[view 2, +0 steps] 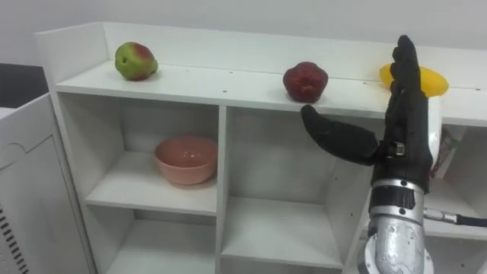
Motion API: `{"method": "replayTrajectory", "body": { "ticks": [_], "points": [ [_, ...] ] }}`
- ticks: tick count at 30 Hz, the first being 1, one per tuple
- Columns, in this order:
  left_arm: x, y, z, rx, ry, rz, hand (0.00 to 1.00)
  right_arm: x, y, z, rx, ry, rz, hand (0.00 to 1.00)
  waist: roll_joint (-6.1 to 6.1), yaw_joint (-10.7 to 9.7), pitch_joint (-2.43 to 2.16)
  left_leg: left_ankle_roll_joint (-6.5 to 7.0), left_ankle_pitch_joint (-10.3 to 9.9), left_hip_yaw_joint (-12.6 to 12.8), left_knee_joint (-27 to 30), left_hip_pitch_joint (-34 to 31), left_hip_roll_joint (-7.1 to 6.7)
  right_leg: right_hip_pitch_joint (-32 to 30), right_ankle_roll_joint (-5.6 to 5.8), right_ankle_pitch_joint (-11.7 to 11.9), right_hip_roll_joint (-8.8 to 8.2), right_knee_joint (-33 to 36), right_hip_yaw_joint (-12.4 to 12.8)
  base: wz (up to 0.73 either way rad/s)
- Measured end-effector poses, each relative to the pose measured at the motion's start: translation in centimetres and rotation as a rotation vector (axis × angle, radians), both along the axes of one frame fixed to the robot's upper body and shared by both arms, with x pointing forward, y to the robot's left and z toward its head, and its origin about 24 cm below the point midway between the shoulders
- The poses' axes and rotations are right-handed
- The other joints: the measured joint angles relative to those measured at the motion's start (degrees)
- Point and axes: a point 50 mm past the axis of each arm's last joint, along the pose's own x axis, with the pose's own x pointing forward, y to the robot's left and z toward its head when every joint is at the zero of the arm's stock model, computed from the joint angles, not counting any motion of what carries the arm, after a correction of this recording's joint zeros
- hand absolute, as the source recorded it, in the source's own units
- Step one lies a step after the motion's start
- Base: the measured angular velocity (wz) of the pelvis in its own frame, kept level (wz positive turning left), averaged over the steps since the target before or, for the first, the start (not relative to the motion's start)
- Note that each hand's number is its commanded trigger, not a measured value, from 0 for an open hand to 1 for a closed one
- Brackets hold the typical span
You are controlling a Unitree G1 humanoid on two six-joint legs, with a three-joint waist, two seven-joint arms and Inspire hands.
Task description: Arrange fruit in the closet
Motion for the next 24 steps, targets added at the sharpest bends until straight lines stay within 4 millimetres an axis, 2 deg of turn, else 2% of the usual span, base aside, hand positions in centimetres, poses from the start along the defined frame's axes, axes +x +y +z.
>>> {"method": "replayTrajectory", "body": {
  "ticks": [5, 10, 14, 18, 24],
  "points": [
    [0.2, 0.0, 0.0, 0.004, 0.012, -0.004, 0.0, 0.4, 0.1, 1.2, 0.008, -0.037, 0.013, 0.0, -0.22, 1.04, 0.14, -0.03, 0.22, -0.92, 0.25, -0.82, -0.11, -0.25, 0.0, 0.0, -0.13, 0.0, -1.99, 0.09],
    [-0.3, -0.2, -0.2, 0.012, 0.047, -0.032, 0.0, 1.1, 0.3, 2.2, 0.013, -0.056, 0.025, 0.0, -0.55, 1.36, 0.43, -0.08, 0.3, -0.99, 0.23, -0.73, -0.06, -0.07, 0.0, 0.0, -0.13, 0.0, -2.47, 0.02],
    [-0.4, -0.2, -0.2, 0.023, 0.075, -0.065, 0.0, 1.4, -0.1, 2.6, 0.007, -0.056, 0.025, 0.0, -0.84, 2.43, 0.37, -0.07, 0.34, -1.06, 0.38, -1.5, -0.09, -0.77, 0.0, 0.0, -0.19, 0.02, -2.63, 0.0],
    [-0.9, -0.1, -0.2, 0.029, 0.105, -0.076, 0.0, 1.7, -0.2, 2.6, 0.012, -0.042, 0.031, 0.0, -0.75, 2.4, 0.41, -0.07, 0.34, -1.13, 0.37, -1.83, -0.09, -0.76, 0.0, 0.0, -0.23, 0.02, -3.56, 0.03],
    [-0.6, 0.1, -0.1, 0.025, 0.111, -0.097, 0.0, 3.9, -0.7, 2.6, 0.05, 0.038, 0.066, 0.0, -0.7, 2.33, 0.41, -0.07, 0.37, -1.48, 0.38, -2.11, -0.1, -0.87, 0.0, 0.0, -0.27, 0.0, -3.92, 0.01]
  ]
}}
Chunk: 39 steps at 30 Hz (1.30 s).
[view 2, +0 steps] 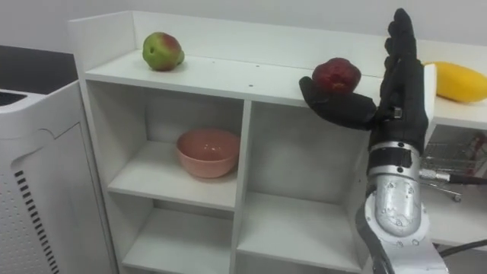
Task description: Arrange fruit in the closet
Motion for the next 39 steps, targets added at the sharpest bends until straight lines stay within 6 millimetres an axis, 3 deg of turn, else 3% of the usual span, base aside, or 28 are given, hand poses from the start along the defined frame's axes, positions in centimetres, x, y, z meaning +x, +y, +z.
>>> {"method": "replayTrajectory", "body": {
  "ticks": [7, 11, 19, 21, 22, 39],
  "points": [
    [0.1, 0.2, 0.1, 0.014, 0.007, 0.0, 0.0, 0.4, -0.7, 0.0, -0.042, 0.041, 0.005, 0.0, -0.78, 0.23, -0.45, -0.01, 0.07, -0.79, -0.2, -0.09, 0.0, -0.06, 0.0, 0.0, 0.04, 0.0, -0.02, 0.06],
    [0.8, 0.7, 0.4, 0.028, -0.02, -0.007, 0.0, 0.5, -0.6, -0.2, -0.066, 0.066, 0.016, 0.0, -1.78, 0.27, -0.36, -0.12, 0.14, -0.9, -0.2, -0.06, 0.07, 0.04, 0.0, 0.0, 0.12, -0.02, -0.01, 0.01],
    [0.7, 1.2, 0.6, 0.028, -0.016, -0.009, 0.0, 0.6, -0.4, -0.3, -0.071, 0.078, 0.061, 0.0, -2.33, 0.26, -0.13, -0.12, 0.14, -0.69, -0.07, -0.26, 0.04, 0.08, 0.0, 0.0, 0.08, -0.01, 0.01, 0.0],
    [0.6, 1.3, 0.6, 0.027, -0.012, -0.007, 0.0, 0.7, -0.6, -0.3, -0.076, 0.084, 0.058, 0.43, -2.45, 0.25, -0.09, -0.12, 0.14, -0.67, -0.03, -0.3, 0.03, 0.06, 0.0, 0.0, 0.08, 0.01, 0.02, 0.0],
    [0.5, 1.3, 0.6, 0.026, -0.011, -0.007, 0.0, 0.9, -0.7, -0.3, -0.076, 0.088, 0.054, 0.98, -2.54, 0.23, -0.12, -0.12, 0.14, -0.66, -0.01, -0.31, 0.02, 0.06, 0.0, 0.0, 0.07, 0.02, 0.02, 0.0],
    [0.6, 1.5, 0.6, 0.015, -0.01, 0.015, 0.0, 1.9, -2.4, -0.2, -0.073, 0.132, 0.02, 1.0, -2.93, 0.46, -0.24, -0.12, 0.14, -0.64, 0.48, -0.2, 0.04, 0.41, 0.0, 0.0, 0.07, 0.02, 0.11, 0.0]
  ]
}}
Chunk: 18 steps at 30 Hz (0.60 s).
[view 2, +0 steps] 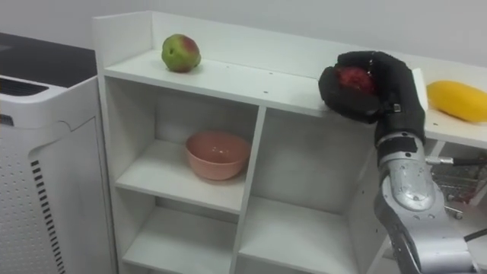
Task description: Arrange fruit in the closet
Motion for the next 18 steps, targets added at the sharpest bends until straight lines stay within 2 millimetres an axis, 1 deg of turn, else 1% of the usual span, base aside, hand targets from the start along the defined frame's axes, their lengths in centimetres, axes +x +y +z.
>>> {"method": "replayTrajectory", "body": {
  "ticks": [2, 4, 7, 9, 13, 15, 17, 18],
  "points": [
    [-0.01, 0.0, 0.0, 0.0, 0.001, 0.001, 0.0, -0.02, -0.05, 0.05, -0.005, -0.002, -0.002, 1.0, -0.06, 0.02, 0.08, 0.0, 0.0, 0.01, 0.03, 0.01, 0.0, 0.03, 0.0, 0.0, 0.01, 0.0, -0.01, 0.0],
    [0.11, 0.01, 0.01, 0.001, -0.001, 0.0, 0.0, -0.07, -0.11, 0.19, -0.001, -0.013, -0.011, 1.0, -0.36, 0.01, 0.38, 0.0, 0.0, 0.01, 0.13, -0.09, 0.02, 0.02, 0.0, 0.0, 0.01, 0.0, -0.05, 0.0],
    [0.12, -0.03, 0.0, 0.001, 0.002, 0.001, 0.0, -0.09, -0.14, 0.27, 0.001, -0.02, -0.022, 1.0, -0.54, 0.01, 0.43, 0.0, -0.02, 0.07, 0.12, -0.05, 0.02, 0.01, -0.01, 0.01, 0.02, 0.04, 0.05, 0.0],
    [0.22, -0.01, 0.01, 0.003, -0.001, 0.001, 0.0, -0.1, -0.15, 0.29, 0.005, -0.023, -0.023, 1.0, -0.51, 0.01, 0.45, 0.0, -0.02, 0.08, 0.11, -0.04, 0.0, 0.01, -0.01, 0.01, 0.01, 0.04, 0.15, 0.0],
    [0.33, -0.23, -0.03, 0.006, -0.001, -0.021, 0.0, -0.17, 0.14, 0.47, 0.025, -0.042, 0.003, 1.0, 0.01, -0.19, 0.68, 0.0, -0.02, 0.58, 0.02, 0.08, 0.01, -0.07, -0.01, 0.01, 0.01, 0.02, 0.3, -0.04],
    [0.34, -0.34, -0.06, 0.009, 0.001, -0.032, 0.0, -0.17, 0.41, 0.5, 0.037, -0.042, 0.027, 1.0, 0.28, -0.43, 0.64, 0.0, -0.02, 0.74, 0.0, 0.03, 0.02, -0.17, -0.01, 0.01, 0.02, 0.02, 0.29, -0.05],
    [0.42, -0.43, -0.07, 0.013, -0.001, -0.036, 0.0, -0.25, 0.61, 0.53, 0.079, -0.044, 0.061, 1.0, 0.65, -0.48, 0.46, 0.0, -0.02, 0.74, -0.03, -0.02, 0.03, -0.26, -0.01, 0.01, 0.05, 0.02, 0.41, 0.0],
    [0.45, -0.45, -0.07, 0.013, -0.001, -0.038, 0.0, -0.34, 0.73, 0.44, 0.104, -0.043, 0.088, 1.0, 1.0, -0.53, 0.26, 0.0, -0.02, 0.77, -0.05, 0.01, 0.04, -0.26, -0.02, 0.01, 0.06, 0.03, 0.51, 0.0]
  ]
}}
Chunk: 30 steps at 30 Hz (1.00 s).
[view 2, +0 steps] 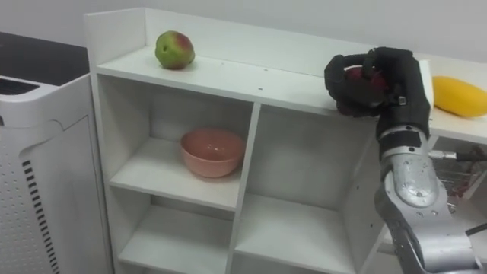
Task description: Arrange fruit in the closet
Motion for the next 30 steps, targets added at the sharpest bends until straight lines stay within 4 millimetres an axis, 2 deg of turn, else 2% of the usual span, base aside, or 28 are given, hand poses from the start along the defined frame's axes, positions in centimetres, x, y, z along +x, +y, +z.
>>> {"method": "replayTrajectory", "body": {
  "ticks": [2, 4, 6, 7, 8, 11, 13, 17, 19, 20, 21, 25, 29, 30],
  "points": [
    [0.0, 0.0, 0.0, 0.002, 0.005, -0.001, 0.0, -0.1, 0.6, -0.2, 0.077, 0.007, 0.072, 1.0, 0.84, -0.09, -0.4, 0.0, 0.0, 0.18, -0.06, 0.1, -0.01, 0.03, 0.0, 0.0, -0.02, 0.01, 0.38, -0.02],
    [-0.2, -0.1, 0.0, 0.002, 0.011, 0.0, 0.0, -0.3, 1.2, -0.6, 0.098, 0.014, 0.136, 1.0, 1.66, -0.1, -0.44, 0.0, 0.01, 0.42, -0.11, 0.42, 0.0, 0.18, 0.0, 0.0, -0.02, -0.01, 0.81, -0.07],
    [-0.2, -0.1, 0.0, 0.002, 0.011, 0.002, 0.0, -0.9, 1.8, -1.2, 0.168, 0.021, 0.222, 1.0, 2.54, 0.09, -0.44, 0.0, 0.01, 0.73, -0.42, 1.18, 0.03, 0.63, 0.0, 0.0, 0.0, -0.03, 1.19, -0.08],
    [-0.5, 0.0, -0.1, 0.005, 0.017, 0.005, 0.0, -1.4, 2.5, -1.5, 0.229, 0.014, 0.285, 1.0, 3.0, 0.01, -0.29, 0.0, 0.01, 0.85, -0.58, 1.76, 0.08, 1.04, 0.0, 0.0, 0.03, -0.04, 1.26, -0.05],
    [-0.6, 0.0, -0.1, 0.009, 0.02, 0.007, 0.0, -1.8, 3.1, -2.1, 0.28, 0.023, 0.341, 1.0, 3.2, 0.01, -0.38, 0.0, 0.01, 0.98, -0.64, 1.9, 0.11, 1.12, 0.0, 0.0, 0.05, -0.04, 1.28, -0.04],
    [-0.6, -0.1, -0.1, 0.008, 0.022, 0.002, 0.0, -2.1, 4.1, -3.9, 0.372, 0.085, 0.436, 1.0, 3.23, 0.18, -0.35, -0.02, 0.02, 1.37, -0.57, 1.9, 0.18, 1.06, 0.0, 0.0, 0.08, -0.03, 1.2, -0.06],
    [-0.6, -0.3, -0.2, 0.005, 0.027, -0.014, 0.0, -2.5, 5.7, -5.8, 0.455, 0.168, 0.551, 1.0, 3.23, 0.17, -0.34, -0.01, 0.01, 1.67, -0.7, 1.51, 0.19, 0.68, -0.04, 0.03, 0.05, -0.01, 1.34, -0.08],
    [-0.1, -0.4, -0.1, 0.002, 0.014, -0.021, 0.0, -3.0, 8.0, -7.0, 0.514, 0.212, 0.7, 1.0, 3.22, 1.68, -0.44, -0.01, 0.08, 2.23, -0.46, 0.5, 0.22, -0.72, -0.35, 0.21, 0.14, 0.1, 2.07, -0.1],
    [-0.1, -0.5, -0.1, 0.001, 0.018, -0.032, 0.0, -3.2, 8.8, -7.2, 0.522, 0.223, 0.755, 1.0, 3.46, 1.68, -0.4, 0.01, 0.11, 2.12, -0.42, 0.18, 0.19, -1.0, -0.35, 0.21, 0.11, 0.07, 1.95, 0.04],
    [0.0, -0.5, -0.2, 0.002, 0.019, -0.041, 0.0, -3.3, 9.3, -7.5, 0.532, 0.234, 0.787, 1.0, 3.34, 1.67, -0.55, 0.05, 0.15, 1.84, -0.38, -0.39, 0.14, -1.35, -0.35, 0.21, 0.04, -0.01, 1.44, 0.09],
    [0.0, -0.6, -0.2, 0.002, 0.021, -0.047, 0.0, -3.4, 9.6, -7.8, 0.541, 0.243, 0.798, 1.0, 3.38, 1.67, -0.52, 0.06, 0.15, 1.71, -0.36, -0.54, 0.13, -1.44, -0.34, 0.22, 0.03, -0.01, 1.21, 0.1],
    [0.5, -1.1, -0.3, -0.006, 0.013, -0.054, 0.0, -4.4, 11.2, -11.8, 0.682, 0.374, 0.845, 1.0, 3.54, 1.86, -0.42, 0.06, 0.15, 1.02, 0.18, -1.82, 0.04, -2.2, -0.34, 0.22, -0.07, 0.0, 0.88, 0.1],
    [1.5, -1.2, -0.2, -0.006, -0.008, -0.067, 0.0, -4.9, 11.3, -14.7, 0.784, 0.456, 0.821, 1.0, 4.47, 2.14, 0.07, 0.09, 0.18, 0.42, 1.56, -4.47, -0.08, -4.24, -0.42, 0.33, -0.15, 0.09, 0.71, 0.06],
    [1.8, -1.4, -0.2, -0.015, -0.015, -0.059, 0.0, -5.0, 11.3, -15.6, 0.826, 0.481, 0.807, 1.0, 5.09, 2.12, 0.26, 0.09, 0.22, 0.49, 2.0, -5.41, 0.03, -5.1, -0.69, 0.53, -0.06, 0.23, 0.72, -0.04]
  ]
}}
